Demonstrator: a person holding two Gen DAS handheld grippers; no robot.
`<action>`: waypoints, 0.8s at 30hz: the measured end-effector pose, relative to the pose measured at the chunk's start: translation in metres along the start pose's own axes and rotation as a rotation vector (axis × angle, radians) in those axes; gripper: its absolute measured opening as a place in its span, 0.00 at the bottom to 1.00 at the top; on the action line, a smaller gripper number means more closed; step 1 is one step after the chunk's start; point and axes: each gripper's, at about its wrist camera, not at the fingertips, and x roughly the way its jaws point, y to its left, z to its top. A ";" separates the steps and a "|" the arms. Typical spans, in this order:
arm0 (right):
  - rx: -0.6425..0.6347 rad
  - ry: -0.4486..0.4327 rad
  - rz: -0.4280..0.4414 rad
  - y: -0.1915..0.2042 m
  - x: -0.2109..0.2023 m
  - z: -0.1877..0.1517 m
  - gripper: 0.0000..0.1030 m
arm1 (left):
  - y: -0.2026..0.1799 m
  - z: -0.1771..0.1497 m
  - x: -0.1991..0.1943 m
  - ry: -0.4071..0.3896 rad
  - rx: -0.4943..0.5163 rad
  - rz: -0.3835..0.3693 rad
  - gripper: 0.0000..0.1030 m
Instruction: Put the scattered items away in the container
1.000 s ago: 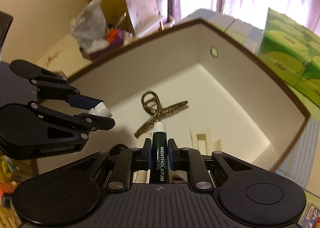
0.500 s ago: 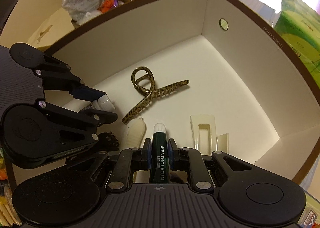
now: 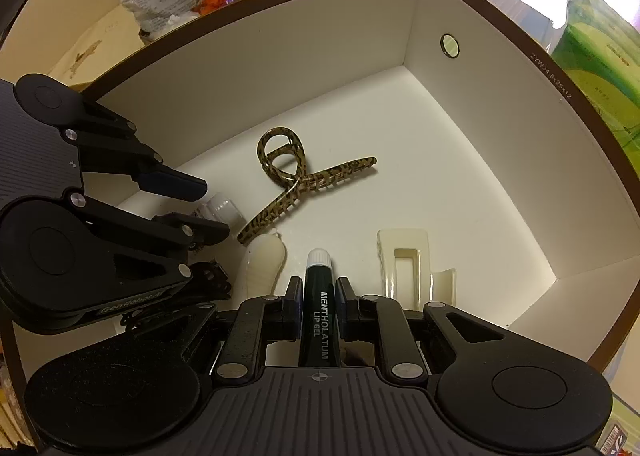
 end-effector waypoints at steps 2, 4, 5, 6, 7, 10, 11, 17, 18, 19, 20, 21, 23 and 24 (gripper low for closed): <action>0.000 -0.005 -0.005 0.000 -0.001 0.000 0.18 | -0.001 -0.001 -0.002 -0.004 0.001 0.000 0.24; 0.002 -0.013 -0.006 -0.001 -0.003 0.001 0.18 | -0.002 -0.001 -0.004 -0.010 0.002 0.004 0.27; 0.003 -0.015 -0.006 -0.001 -0.003 0.001 0.18 | -0.002 -0.002 -0.005 -0.013 0.002 0.006 0.28; 0.002 -0.017 -0.008 -0.002 -0.004 0.001 0.18 | -0.002 -0.002 -0.006 -0.016 0.002 0.007 0.28; 0.000 -0.018 -0.011 -0.002 -0.005 0.001 0.19 | -0.002 -0.002 -0.007 -0.018 0.000 0.009 0.28; -0.008 -0.025 -0.015 -0.002 -0.008 0.000 0.19 | -0.003 -0.004 -0.012 -0.028 -0.001 0.016 0.32; -0.010 -0.031 -0.015 -0.002 -0.009 -0.001 0.19 | -0.003 -0.005 -0.014 -0.033 -0.001 0.019 0.34; -0.037 -0.116 -0.059 0.000 -0.026 -0.009 0.89 | -0.002 -0.011 -0.026 -0.060 -0.011 0.058 0.44; -0.052 -0.135 -0.063 0.001 -0.030 -0.010 0.89 | -0.002 -0.012 -0.028 -0.064 -0.012 0.050 0.46; -0.053 -0.138 -0.056 0.000 -0.034 -0.011 0.89 | -0.002 -0.014 -0.031 -0.067 -0.019 0.044 0.47; -0.048 -0.141 -0.049 0.000 -0.036 -0.012 0.89 | -0.003 -0.015 -0.033 -0.071 -0.022 0.047 0.48; -0.047 -0.147 -0.048 0.000 -0.039 -0.013 0.89 | -0.004 -0.016 -0.035 -0.078 -0.019 0.055 0.49; -0.046 -0.158 -0.057 -0.001 -0.044 -0.015 0.89 | -0.006 -0.018 -0.041 -0.092 -0.015 0.068 0.56; -0.043 -0.162 -0.060 -0.001 -0.047 -0.016 0.89 | -0.007 -0.019 -0.044 -0.098 -0.015 0.074 0.58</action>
